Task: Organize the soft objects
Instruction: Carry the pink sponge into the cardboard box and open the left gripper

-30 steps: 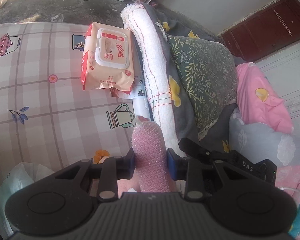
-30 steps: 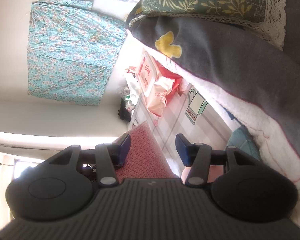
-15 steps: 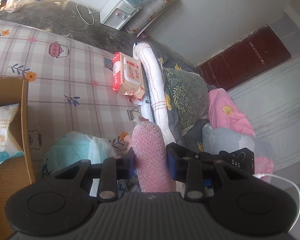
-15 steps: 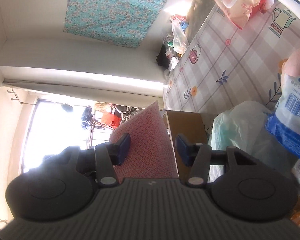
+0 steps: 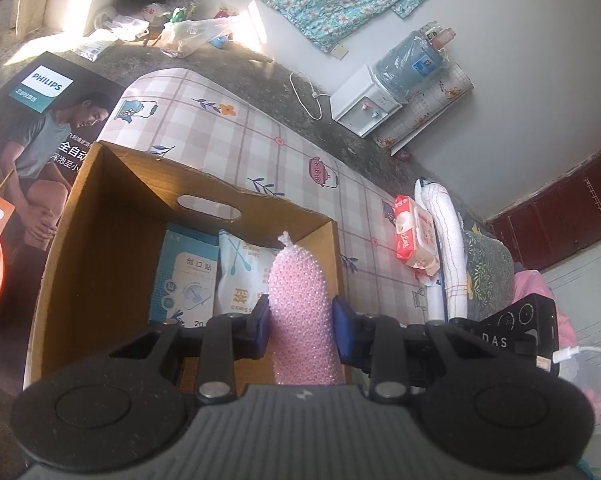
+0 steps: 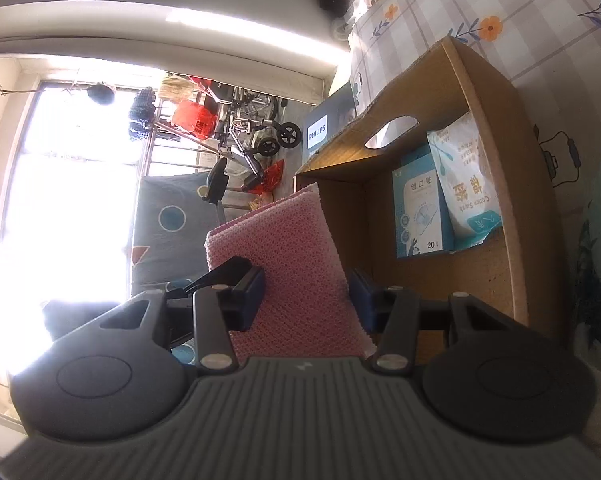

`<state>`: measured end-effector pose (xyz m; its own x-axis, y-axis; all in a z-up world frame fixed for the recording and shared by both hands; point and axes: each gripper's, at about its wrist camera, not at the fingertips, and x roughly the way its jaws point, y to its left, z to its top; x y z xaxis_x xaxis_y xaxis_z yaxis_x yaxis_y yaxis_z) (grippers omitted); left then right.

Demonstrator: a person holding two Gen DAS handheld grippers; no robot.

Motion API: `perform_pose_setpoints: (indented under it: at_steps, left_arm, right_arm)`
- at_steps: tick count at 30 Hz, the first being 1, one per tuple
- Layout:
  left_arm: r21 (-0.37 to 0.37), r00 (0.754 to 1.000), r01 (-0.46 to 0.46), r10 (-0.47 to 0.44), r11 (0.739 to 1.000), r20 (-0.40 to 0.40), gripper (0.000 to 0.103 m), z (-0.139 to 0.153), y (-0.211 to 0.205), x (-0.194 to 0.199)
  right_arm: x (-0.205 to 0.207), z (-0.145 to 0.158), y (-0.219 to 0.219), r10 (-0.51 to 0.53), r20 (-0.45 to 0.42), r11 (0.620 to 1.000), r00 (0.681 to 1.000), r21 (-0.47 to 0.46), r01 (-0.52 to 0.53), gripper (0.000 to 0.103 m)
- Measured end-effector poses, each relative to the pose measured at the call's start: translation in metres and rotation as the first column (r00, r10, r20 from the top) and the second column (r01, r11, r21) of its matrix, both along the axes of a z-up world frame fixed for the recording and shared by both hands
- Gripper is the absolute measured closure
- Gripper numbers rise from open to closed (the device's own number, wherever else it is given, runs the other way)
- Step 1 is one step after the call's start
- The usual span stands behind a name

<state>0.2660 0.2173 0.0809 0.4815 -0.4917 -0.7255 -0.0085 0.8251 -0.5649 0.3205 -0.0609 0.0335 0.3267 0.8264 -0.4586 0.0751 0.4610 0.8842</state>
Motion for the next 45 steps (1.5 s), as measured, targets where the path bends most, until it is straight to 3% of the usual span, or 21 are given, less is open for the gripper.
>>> perform_pose_setpoints:
  at_steps: [10, 17, 20, 22, 24, 26, 31, 37, 43, 45]
  left_arm:
    - [0.210, 0.999, -0.028, 0.036, 0.977, -0.036, 0.072, -0.051, 0.038, 0.057]
    - [0.247, 0.997, 0.018, 0.001, 0.969, -0.077, 0.072, -0.080, 0.036, 0.082]
    - [0.271, 0.997, 0.034, -0.012, 0.962, -0.081, 0.069, -0.088, 0.032, 0.086]
    - [0.299, 0.997, 0.035, -0.013, 0.954, -0.077, 0.060, -0.090, 0.031, 0.086]
    - [0.302, 0.997, 0.041, -0.020, 0.952, -0.073, 0.044, -0.088, 0.031, 0.085]
    - [0.300, 0.998, 0.029, -0.013, 0.954, -0.057, 0.040, -0.085, 0.033, 0.084]
    - [0.324, 1.000, 0.016, -0.008, 0.946, -0.027, 0.037, -0.074, 0.032, 0.074]
    - [0.307, 0.999, 0.024, -0.008, 0.951, -0.053, 0.036, -0.074, 0.030, 0.062]
    - [0.290, 1.000, 0.017, -0.012, 0.957, -0.017, 0.034, -0.057, 0.021, 0.045]
    - [0.293, 1.000, 0.017, -0.022, 0.956, 0.013, 0.028, -0.046, 0.014, 0.036]
  right_arm:
    - [0.067, -0.073, 0.065, -0.033, -0.138, 0.998, 0.990, -0.059, 0.025, 0.059]
    - [0.081, -0.100, 0.071, -0.043, -0.170, 0.996, 0.984, -0.086, 0.029, 0.059]
    - [0.083, -0.094, 0.068, -0.041, -0.137, 0.993, 0.990, -0.112, 0.026, 0.059]
    - [0.082, -0.086, 0.064, -0.043, -0.114, 0.992, 0.993, -0.124, 0.029, 0.059]
    - [0.082, -0.080, 0.061, -0.043, -0.098, 0.991, 0.994, -0.128, 0.030, 0.059]
    - [0.080, -0.075, 0.058, -0.042, -0.080, 0.990, 0.996, -0.140, 0.030, 0.059]
    - [0.074, -0.067, 0.048, -0.045, -0.056, 0.988, 0.997, -0.150, 0.036, 0.059]
    - [0.061, -0.057, 0.038, -0.044, -0.023, 0.987, 0.999, -0.158, 0.040, 0.059]
    - [0.029, -0.018, 0.015, -0.036, 0.076, 0.985, 0.996, -0.165, 0.048, 0.057]
    - [0.013, 0.000, 0.002, -0.032, 0.122, 0.984, 0.992, -0.169, 0.052, 0.056]
